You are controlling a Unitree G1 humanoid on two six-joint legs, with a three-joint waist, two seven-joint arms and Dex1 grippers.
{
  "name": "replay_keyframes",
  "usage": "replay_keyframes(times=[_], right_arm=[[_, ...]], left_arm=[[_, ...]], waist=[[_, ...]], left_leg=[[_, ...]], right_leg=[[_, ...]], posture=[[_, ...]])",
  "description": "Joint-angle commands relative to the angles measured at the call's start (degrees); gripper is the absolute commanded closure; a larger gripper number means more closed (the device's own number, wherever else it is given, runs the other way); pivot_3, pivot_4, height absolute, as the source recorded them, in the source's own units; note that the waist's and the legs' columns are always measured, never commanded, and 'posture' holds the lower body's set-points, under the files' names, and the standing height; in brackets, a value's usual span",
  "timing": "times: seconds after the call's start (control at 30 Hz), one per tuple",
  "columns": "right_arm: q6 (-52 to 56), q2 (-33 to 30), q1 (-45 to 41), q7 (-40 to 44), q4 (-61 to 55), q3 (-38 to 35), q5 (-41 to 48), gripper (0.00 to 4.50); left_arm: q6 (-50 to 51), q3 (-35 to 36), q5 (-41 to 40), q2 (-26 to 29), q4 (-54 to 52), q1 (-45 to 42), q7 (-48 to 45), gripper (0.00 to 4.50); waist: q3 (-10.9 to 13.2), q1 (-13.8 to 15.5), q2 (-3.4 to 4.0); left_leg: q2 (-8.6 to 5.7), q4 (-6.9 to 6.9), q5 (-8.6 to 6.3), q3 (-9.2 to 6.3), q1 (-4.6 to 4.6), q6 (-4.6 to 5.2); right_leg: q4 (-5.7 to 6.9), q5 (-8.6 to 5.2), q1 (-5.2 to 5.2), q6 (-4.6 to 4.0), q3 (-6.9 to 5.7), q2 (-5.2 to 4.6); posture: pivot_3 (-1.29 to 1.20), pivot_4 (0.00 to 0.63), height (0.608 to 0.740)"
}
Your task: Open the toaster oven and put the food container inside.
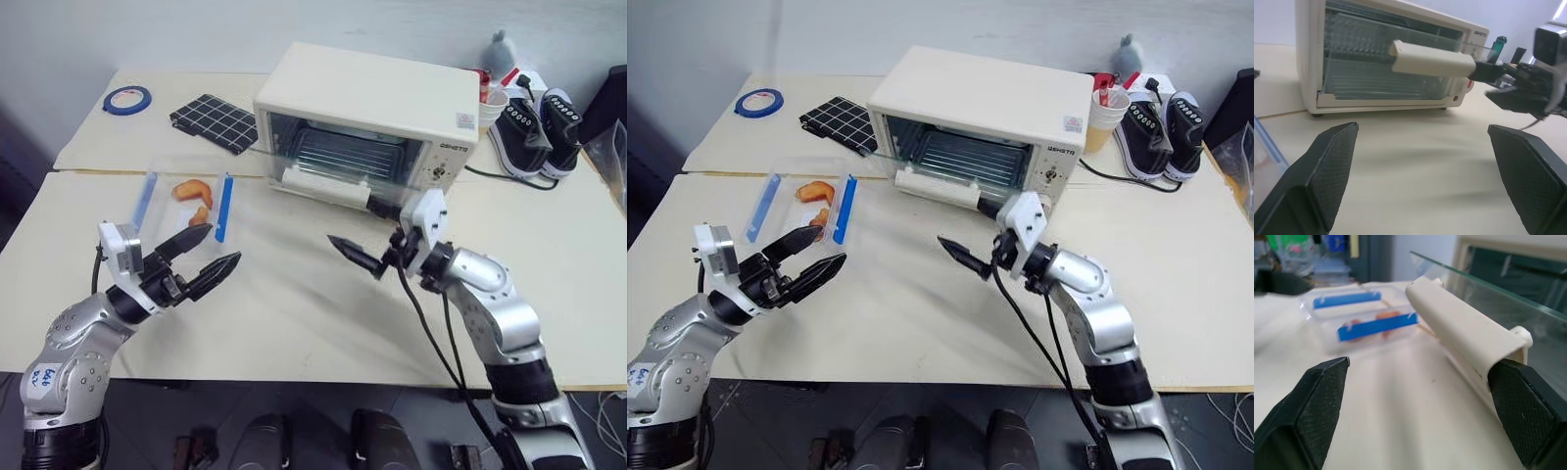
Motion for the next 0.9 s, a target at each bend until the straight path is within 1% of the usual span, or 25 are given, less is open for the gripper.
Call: replay_keyframes(times=[0.03,0.23,0.27,0.33,0.4,0.47,0.53,0.67,0.77,0.87,0.9], right_arm=[[-2.42,-1.55,2.61,2.71,-3.80,1.06,-0.68,0.00],[-2.61,-1.00,1.79,3.66,-3.22,1.88,-1.00,0.00],[-2.90,-1.03,1.52,3.89,-2.84,2.03,-1.24,0.00],[-3.40,-1.05,1.12,4.26,-2.21,2.25,-1.62,0.00],[-3.68,-0.97,0.87,4.44,-1.90,2.36,-1.93,0.00],[-3.88,-0.84,0.64,4.51,-1.63,2.37,-2.15,0.00],[-4.06,-0.84,0.69,4.58,-1.60,2.32,-2.33,0.00],[-4.33,-1.17,1.22,4.52,-1.80,1.89,-2.46,0.00],[-4.64,-1.90,3.01,4.27,-2.69,1.06,-2.69,0.00],[-6.63,-4.66,10.16,4.75,-6.56,-1.30,-2.98,0.00],[-9.73,-5.95,13.21,5.99,-7.76,-2.19,-3.41,0.00]], left_arm=[[-3.46,0.80,2.16,1.09,4.28,-6.21,-0.82,0.94],[-7.29,-2.61,8.26,2.15,20.93,-24.13,-2.98,2.78],[-7.93,-3.07,9.07,1.90,23.84,-26.89,-3.36,3.16],[-10.71,-4.21,11.84,1.07,30.44,-32.50,-3.20,3.74],[-14.91,-6.62,16.40,0.63,37.25,-37.19,-3.25,4.42],[-16.95,-8.73,18.84,-0.32,43.05,-40.96,-4.99,4.47],[-18.93,-10.06,20.64,-1.00,46.74,-42.97,-6.54,4.47],[-21.12,-12.43,23.10,-1.91,51.60,-44.83,-10.66,4.47],[-23.38,-14.50,26.64,-2.20,54.74,-45.11,-11.11,4.47],[-23.00,-14.63,25.79,-2.76,54.08,-44.26,-14.72,4.47],[-22.93,-14.81,25.70,-2.71,53.46,-43.80,-15.93,4.47]], waist=[[-0.01,0.19,-0.03],[-0.02,0.06,-0.06],[-0.02,0.04,-0.06],[0.00,-0.07,-0.08],[0.01,-0.12,-0.11],[0.02,-0.13,-0.14],[0.03,-0.19,-0.15],[0.05,-0.22,-0.19],[0.07,-0.04,-0.23],[0.08,0.56,-0.28],[0.08,0.85,-0.28]], left_leg=[[-0.01,0.02,0.00,-0.01,0.00,0.00],[0.00,0.06,0.01,0.05,0.01,0.01],[0.00,0.06,0.01,0.06,0.01,0.00],[0.00,0.05,0.00,0.09,0.00,-0.01],[-0.04,0.03,-0.01,0.18,0.00,-0.02],[-0.06,0.03,-0.02,0.23,0.01,-0.04],[-0.04,0.03,-0.02,0.29,0.00,-0.05],[0.00,0.04,-0.02,0.35,0.00,-0.06],[0.01,0.06,-0.02,0.36,-0.01,-0.06],[0.00,0.11,-0.03,0.37,-0.10,-0.06],[0.00,0.17,-0.03,0.39,-0.21,-0.06]], right_leg=[[0.01,0.00,0.00,0.00,-0.01,0.00],[0.10,0.01,-0.03,0.00,0.04,0.05],[0.06,0.01,-0.03,0.00,0.05,0.09],[0.03,0.01,-0.04,0.00,0.04,0.11],[-0.01,0.01,-0.06,0.01,0.04,0.17],[-0.02,0.01,-0.07,0.01,0.04,0.25],[-0.02,0.01,-0.08,0.01,0.04,0.30],[-0.01,0.01,-0.10,0.01,0.06,0.35],[0.00,0.01,-0.11,0.01,0.06,0.36],[-0.03,0.01,-0.10,0.01,0.02,0.33],[-0.06,0.01,-0.11,0.01,-0.05,0.34]], posture=[[0.00,0.150,0.740],[0.00,0.150,0.740],[0.00,0.150,0.740],[0.00,0.150,0.740],[0.00,0.150,0.740],[0.00,0.150,0.740],[0.00,0.150,0.740],[0.00,0.150,0.740],[0.00,0.150,0.740],[0.00,0.150,0.740],[0.00,0.150,0.740]])
